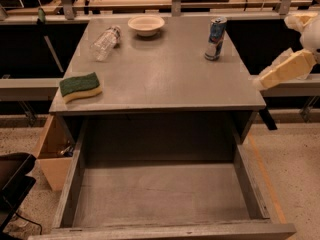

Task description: Move redbull can near sponge

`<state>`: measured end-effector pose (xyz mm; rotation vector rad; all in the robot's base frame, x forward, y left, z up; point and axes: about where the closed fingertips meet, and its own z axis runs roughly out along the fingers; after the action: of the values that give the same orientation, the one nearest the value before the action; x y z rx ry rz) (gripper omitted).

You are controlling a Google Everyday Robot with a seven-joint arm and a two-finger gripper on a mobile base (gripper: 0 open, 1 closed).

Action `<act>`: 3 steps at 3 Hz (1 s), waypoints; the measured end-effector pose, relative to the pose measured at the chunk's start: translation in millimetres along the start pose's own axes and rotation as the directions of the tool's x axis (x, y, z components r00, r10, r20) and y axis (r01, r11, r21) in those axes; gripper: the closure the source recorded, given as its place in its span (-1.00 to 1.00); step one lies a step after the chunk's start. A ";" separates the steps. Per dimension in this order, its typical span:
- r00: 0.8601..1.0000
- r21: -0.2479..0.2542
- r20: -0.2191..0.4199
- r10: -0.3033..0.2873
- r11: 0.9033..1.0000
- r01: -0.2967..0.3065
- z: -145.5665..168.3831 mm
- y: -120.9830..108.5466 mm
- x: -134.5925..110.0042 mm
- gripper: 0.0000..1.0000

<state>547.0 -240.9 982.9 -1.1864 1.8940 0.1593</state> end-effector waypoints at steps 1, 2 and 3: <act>0.954 0.184 0.297 -0.046 0.983 -0.010 18.4 -69.2 -44.2 -1.00; 0.954 0.180 0.296 -0.046 0.984 -0.008 18.9 -68.2 -44.4 -1.00; 0.948 0.181 0.317 0.012 0.981 -0.073 40.8 -83.8 -45.8 -1.00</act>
Offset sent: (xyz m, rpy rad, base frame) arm 0.0513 0.0034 0.0279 0.1657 -0.2108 0.0083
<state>644.6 -234.3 1017.7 -0.9299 1.6153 0.1757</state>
